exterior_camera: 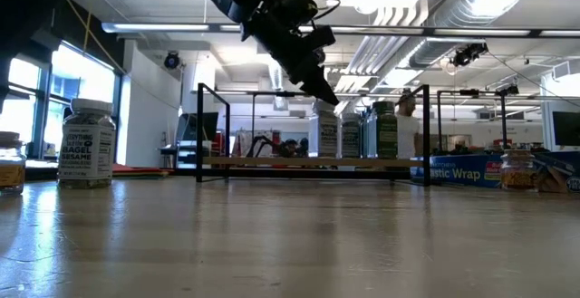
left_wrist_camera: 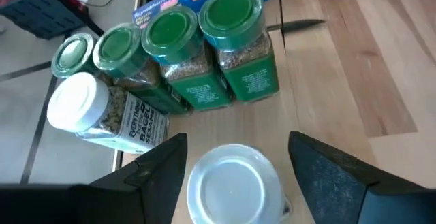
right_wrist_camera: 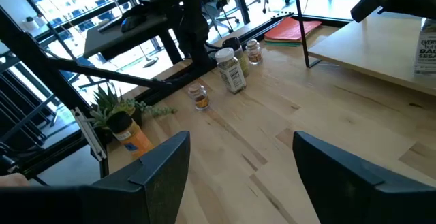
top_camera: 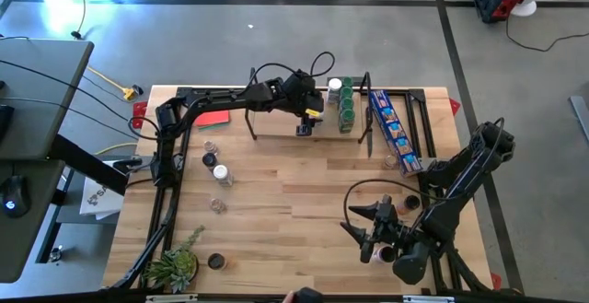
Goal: Shelf spices
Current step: Put the bottom left white seasoning bottle on the shelf aligned with the other white seasoning bottle
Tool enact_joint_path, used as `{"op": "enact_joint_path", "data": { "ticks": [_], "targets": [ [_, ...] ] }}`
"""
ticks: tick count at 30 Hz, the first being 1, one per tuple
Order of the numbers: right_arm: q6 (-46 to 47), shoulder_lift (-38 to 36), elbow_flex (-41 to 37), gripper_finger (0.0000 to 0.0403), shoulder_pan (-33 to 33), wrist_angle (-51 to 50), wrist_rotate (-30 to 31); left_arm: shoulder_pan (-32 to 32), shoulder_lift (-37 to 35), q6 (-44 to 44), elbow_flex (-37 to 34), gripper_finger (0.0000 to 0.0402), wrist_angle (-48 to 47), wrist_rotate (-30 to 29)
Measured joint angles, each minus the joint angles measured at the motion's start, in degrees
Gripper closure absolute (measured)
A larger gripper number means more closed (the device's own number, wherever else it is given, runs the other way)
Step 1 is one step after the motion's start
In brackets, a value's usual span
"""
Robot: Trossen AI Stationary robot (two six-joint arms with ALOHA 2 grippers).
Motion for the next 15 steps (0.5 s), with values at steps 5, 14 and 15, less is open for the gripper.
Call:
{"op": "enact_joint_path", "data": {
  "ticks": [5,14,15],
  "targets": [
    [0.0,0.0,0.0,0.0148,0.0,0.0,0.0,0.0,-0.1,0.0,0.2,0.0143,2.6,-0.4],
    [0.0,0.0,0.0,0.0148,0.0,0.1,-0.3,-1.8,-6.1,-1.6,3.9,0.0151,-12.6,-7.5],
    [0.0,0.0,0.0,0.0148,0.0,0.1,-0.4,-2.2,-6.7,-2.0,3.8,0.0157,-15.6,-7.4]
  ]
}}
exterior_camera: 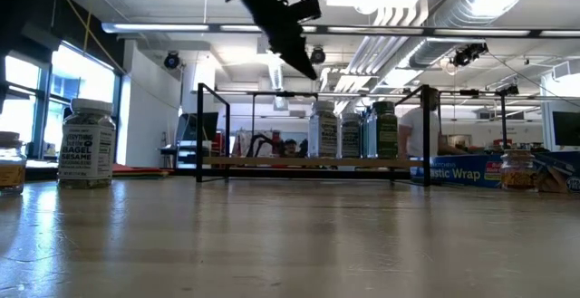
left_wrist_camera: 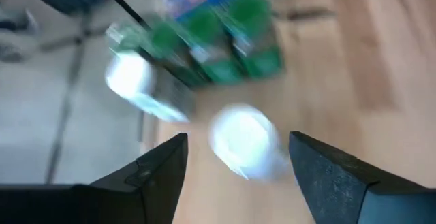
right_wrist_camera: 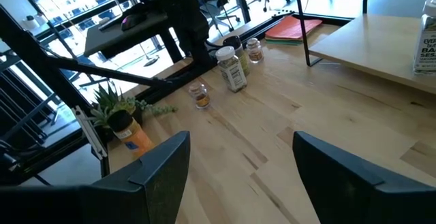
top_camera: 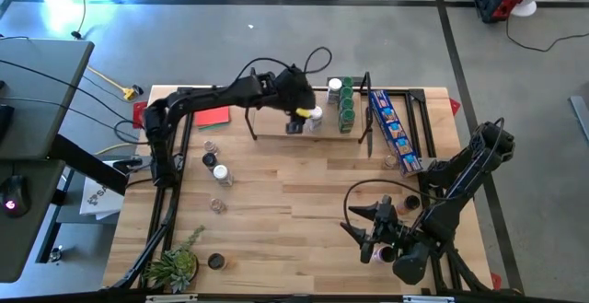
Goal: Shelf spices
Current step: Put the bottom left white seasoning bottle on the shelf aligned with the other white seasoning bottle
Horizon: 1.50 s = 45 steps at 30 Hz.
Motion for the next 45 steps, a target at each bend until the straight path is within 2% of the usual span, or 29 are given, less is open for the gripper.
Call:
{"op": "enact_joint_path", "data": {
  "ticks": [4,7,10,14,19,31,38,45],
  "targets": [
    [0.0,0.5,0.0,0.0148,0.0,0.0,0.0,-1.6,-1.1,-2.7,-0.2,0.0194,-10.0,-0.6],
    [0.0,1.4,0.0,0.0148,0.0,0.0,0.1,-2.3,-1.4,-5.7,-3.9,0.0233,-10.0,-0.3],
    [0.0,2.8,0.0,0.0148,0.0,0.4,0.0,-2.5,-1.0,-7.9,-10.5,0.0272,-4.3,-0.9],
    [0.0,3.7,0.0,0.0148,0.0,1.0,-0.1,-1.6,-1.0,-10.4,-18.2,0.0315,9.4,-4.2],
    [0.0,3.7,0.0,0.0148,0.0,1.1,-0.8,0.1,-0.9,-12.9,-23.8,0.0350,21.9,-2.9],
    [0.0,3.7,0.0,0.0148,-0.5,2.0,-0.7,2.7,-0.9,-16.6,-26.4,0.0378,36.2,0.4],
    [0.0,3.7,0.0,0.0148,-0.9,2.5,-0.6,3.0,3.0,-18.9,-26.4,0.0381,43.7,1.8],
    [0.0,3.7,0.0,0.0148,-1.0,2.5,-0.7,3.0,5.2,-19.9,-26.0,0.0381,47.8,0.8]
  ]
}}
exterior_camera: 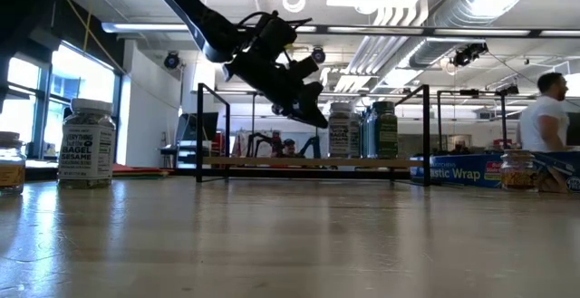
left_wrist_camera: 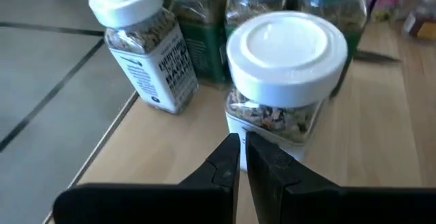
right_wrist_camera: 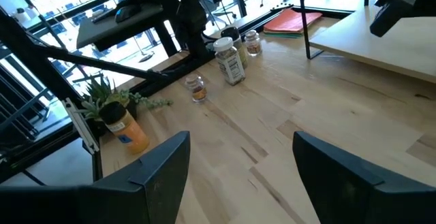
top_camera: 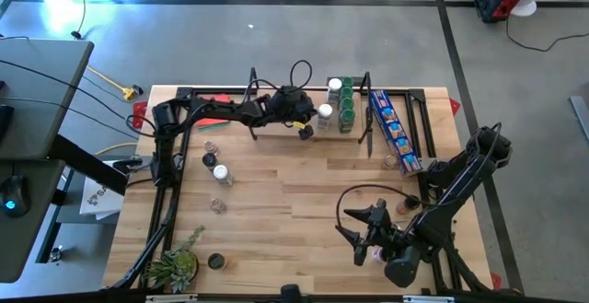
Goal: Shelf spices
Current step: Put the bottom left white seasoning bottle on the shelf aligned with the other white seasoning bottle
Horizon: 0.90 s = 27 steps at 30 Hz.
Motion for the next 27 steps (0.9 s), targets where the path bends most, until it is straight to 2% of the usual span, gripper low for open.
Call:
{"op": "enact_joint_path", "data": {
  "ticks": [3,10,13,19,27],
  "targets": [
    [0.0,0.0,0.0,0.0148,-0.5,0.0,-0.1,0.0,0.4,-0.6,0.0,0.0381,-0.6,1.5],
    [-0.1,0.0,0.0,0.0148,-1.6,0.0,-2.6,-0.5,-0.3,0.9,0.0,0.0381,-9.1,0.4],
    [-0.6,0.0,0.0,0.0148,-2.1,0.1,-3.0,-1.2,-0.1,1.1,0.0,0.0381,-9.8,2.6],
    [-1.5,0.0,0.0,0.0148,-2.4,0.2,-3.1,-2.9,1.4,1.4,0.0,0.0381,-6.0,3.6],
    [-1.5,0.0,0.0,0.0148,-2.5,0.5,-3.9,-1.8,3.9,-0.6,0.0,0.0381,1.6,3.5]
  ]
}}
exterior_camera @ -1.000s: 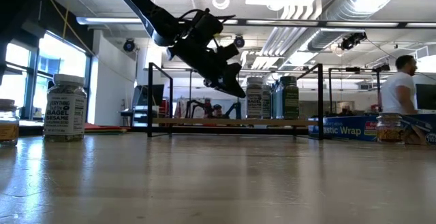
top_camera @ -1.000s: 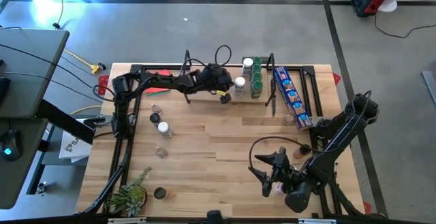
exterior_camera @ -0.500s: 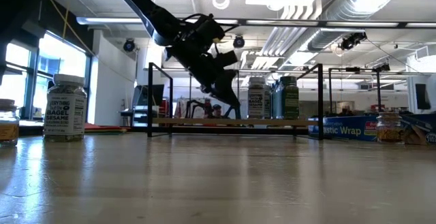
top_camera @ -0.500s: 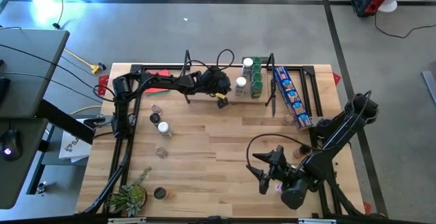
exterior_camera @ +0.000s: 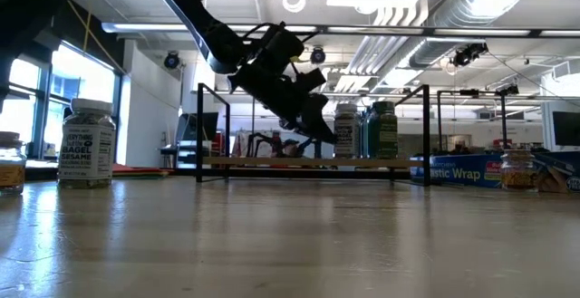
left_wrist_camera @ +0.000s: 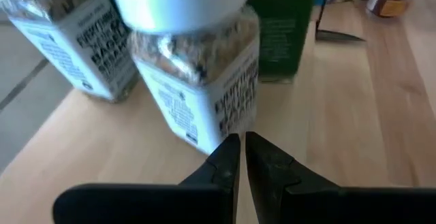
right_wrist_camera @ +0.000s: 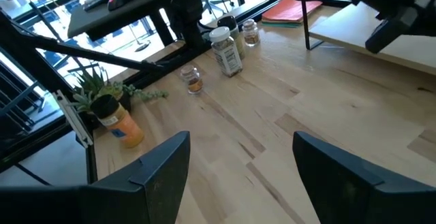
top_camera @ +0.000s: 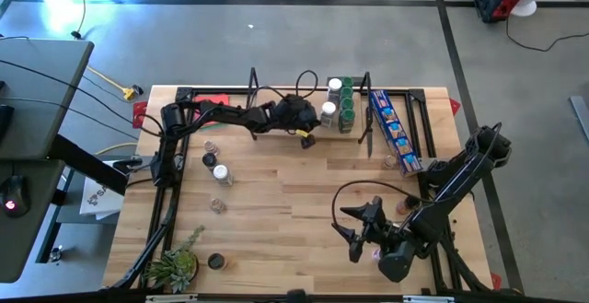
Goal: Shelf spices
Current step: Put the bottom left white seasoning bottle on the shelf aligned with the other white seasoning bottle
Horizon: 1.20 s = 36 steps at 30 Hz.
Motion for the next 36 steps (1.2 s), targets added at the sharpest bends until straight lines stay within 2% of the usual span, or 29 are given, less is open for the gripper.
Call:
{"op": "enact_joint_path", "data": {
  "ticks": [7,13,15,18,22,25,29,36],
  "targets": [
    [0.0,0.0,0.0,0.0148,-0.9,-0.1,0.0,0.9,1.3,-1.5,2.6,0.0388,1.1,1.9],
    [-3.4,-2.0,0.0,0.0148,-6.0,-3.1,-2.2,-0.3,-1.4,-0.8,6.1,0.0399,-9.6,2.3],
    [-7.8,-4.2,0.0,0.0148,-9.7,-5.1,-5.9,-1.3,-4.6,0.8,6.6,0.0401,-14.8,0.5],
    [-16.3,-7.9,0.0,0.0148,-17.2,-7.2,-13.9,-3.7,-10.7,3.1,6.6,0.0401,-25.4,-5.2],
    [-28.8,-12.1,0.0,0.0148,-29.7,-7.5,-25.3,-8.4,-20.4,3.2,6.5,0.0401,-39.1,-13.4],
    [-35.6,-12.7,2.0,0.0153,-40.2,-10.2,-35.3,-12.7,-28.5,1.8,5.7,0.0401,-46.8,-20.0],
    [-45.0,-9.8,7.9,0.0173,-51.8,-18.8,-42.6,-18.9,-40.3,-3.6,0.8,0.0401,-50.5,-26.4],
    [-61.2,-1.9,18.6,0.0191,-67.7,-28.9,-55.4,-28.1,-57.6,-16.8,-13.1,0.0401,-47.9,-31.6]
  ]
}}
